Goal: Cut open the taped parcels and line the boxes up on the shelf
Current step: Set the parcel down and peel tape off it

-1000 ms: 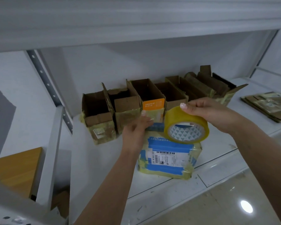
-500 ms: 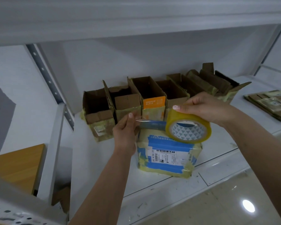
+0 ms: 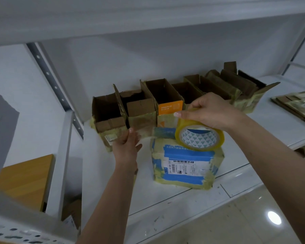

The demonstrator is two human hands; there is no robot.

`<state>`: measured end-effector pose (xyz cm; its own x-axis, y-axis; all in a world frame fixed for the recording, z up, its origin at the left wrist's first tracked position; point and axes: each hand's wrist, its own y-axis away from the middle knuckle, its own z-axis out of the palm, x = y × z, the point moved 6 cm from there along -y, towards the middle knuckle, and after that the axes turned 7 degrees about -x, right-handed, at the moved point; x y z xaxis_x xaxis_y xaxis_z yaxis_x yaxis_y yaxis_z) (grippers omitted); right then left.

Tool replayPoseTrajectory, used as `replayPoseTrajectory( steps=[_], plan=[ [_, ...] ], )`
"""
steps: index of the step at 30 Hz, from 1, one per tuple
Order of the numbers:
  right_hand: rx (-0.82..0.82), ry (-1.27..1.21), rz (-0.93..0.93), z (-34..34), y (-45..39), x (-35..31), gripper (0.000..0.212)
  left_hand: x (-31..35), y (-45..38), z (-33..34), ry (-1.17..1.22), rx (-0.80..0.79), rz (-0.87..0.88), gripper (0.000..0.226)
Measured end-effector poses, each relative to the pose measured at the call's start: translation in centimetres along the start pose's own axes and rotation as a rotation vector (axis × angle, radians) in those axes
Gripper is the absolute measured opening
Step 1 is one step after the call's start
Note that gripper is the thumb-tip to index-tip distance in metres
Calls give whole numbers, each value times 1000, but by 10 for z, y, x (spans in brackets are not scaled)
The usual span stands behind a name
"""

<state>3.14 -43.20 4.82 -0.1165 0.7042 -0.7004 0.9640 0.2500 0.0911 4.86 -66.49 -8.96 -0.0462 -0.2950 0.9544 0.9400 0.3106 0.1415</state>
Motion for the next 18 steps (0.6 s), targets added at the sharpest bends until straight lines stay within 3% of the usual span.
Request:
replayPoseTrajectory(
  steps=[10, 15, 18],
  plan=[
    [80, -210, -68, 4, 2, 4, 26, -65, 14, 31, 14, -145, -364, 33],
    [68, -250, -80, 4, 2, 3, 23, -75, 16, 35, 109, -194, -489, 36],
    [76, -253, -90, 4, 2, 3, 24, -84, 18, 35, 150, -145, -511, 32]
  ],
)
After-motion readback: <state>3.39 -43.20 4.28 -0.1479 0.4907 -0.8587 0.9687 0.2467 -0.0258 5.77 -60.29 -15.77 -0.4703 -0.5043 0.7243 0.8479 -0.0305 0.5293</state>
